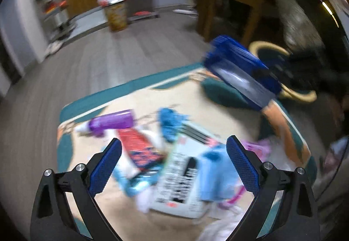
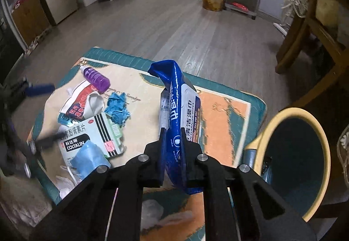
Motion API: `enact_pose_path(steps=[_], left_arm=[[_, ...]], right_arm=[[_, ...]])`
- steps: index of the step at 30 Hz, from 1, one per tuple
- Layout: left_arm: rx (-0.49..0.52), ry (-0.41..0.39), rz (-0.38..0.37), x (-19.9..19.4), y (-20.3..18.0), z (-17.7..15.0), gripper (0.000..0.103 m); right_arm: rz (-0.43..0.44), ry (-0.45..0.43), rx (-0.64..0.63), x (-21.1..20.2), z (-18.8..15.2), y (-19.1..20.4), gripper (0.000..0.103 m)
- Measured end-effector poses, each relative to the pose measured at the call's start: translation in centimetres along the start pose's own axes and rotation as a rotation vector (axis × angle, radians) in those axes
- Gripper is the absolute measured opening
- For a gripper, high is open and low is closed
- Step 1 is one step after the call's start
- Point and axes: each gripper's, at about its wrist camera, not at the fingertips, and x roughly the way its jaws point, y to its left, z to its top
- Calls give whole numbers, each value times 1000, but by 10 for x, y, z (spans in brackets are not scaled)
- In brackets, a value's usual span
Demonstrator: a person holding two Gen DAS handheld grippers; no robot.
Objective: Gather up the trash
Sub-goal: 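Carry the wipes pack toward the bin with the right gripper while the left gripper grasps a blue mask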
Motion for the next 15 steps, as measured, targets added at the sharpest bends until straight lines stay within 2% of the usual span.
enact_pose_path(steps=[3, 6, 8, 12, 14, 15], left_arm=[[45, 19, -62, 5, -23, -4, 96], [60, 61, -71, 17, -34, -10, 92], [70, 104, -93, 26, -38, -16, 74], [131, 162, -83, 38, -44, -23, 55], [152, 170, -75, 40, -46, -25, 44], [152, 171, -90, 40, -46, -25, 42]], right_arm=[[-3, 3, 9, -2, -2, -6, 11], [-9, 5, 5, -3, -7, -11, 11], [-9, 5, 4, -4, -9, -12, 11], [-4, 12, 11, -3, -11, -14, 11], [-3, 12, 10, -3, -12, -14, 11], [2, 12, 11, -4, -12, -14, 11]])
